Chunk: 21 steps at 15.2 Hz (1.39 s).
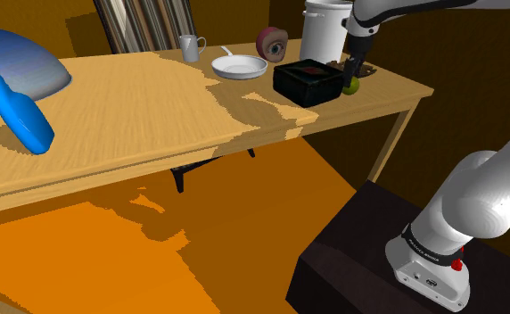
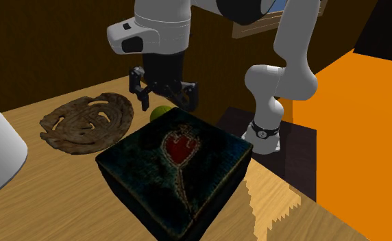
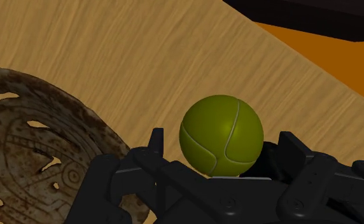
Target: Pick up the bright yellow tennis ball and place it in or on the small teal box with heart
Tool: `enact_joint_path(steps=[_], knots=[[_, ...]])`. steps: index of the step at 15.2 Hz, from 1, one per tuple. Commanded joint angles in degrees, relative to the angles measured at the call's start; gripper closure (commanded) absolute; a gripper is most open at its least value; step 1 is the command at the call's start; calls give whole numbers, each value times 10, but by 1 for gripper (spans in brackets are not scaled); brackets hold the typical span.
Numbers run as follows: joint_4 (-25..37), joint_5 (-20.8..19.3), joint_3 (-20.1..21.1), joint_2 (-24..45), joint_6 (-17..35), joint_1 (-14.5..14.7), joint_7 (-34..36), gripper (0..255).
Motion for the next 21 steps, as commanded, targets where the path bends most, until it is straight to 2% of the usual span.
enact_joint_path(steps=[1, 8, 9, 18, 21], knots=[[-12, -1, -1, 1, 13, -1, 1, 0], [-12, -1, -1, 1, 13, -1, 1, 0], [-14, -1, 0, 0, 14, 0, 3, 255], [-12, -1, -2, 1, 13, -1, 1, 255], [10, 1, 0, 1, -10, 0, -2, 255]])
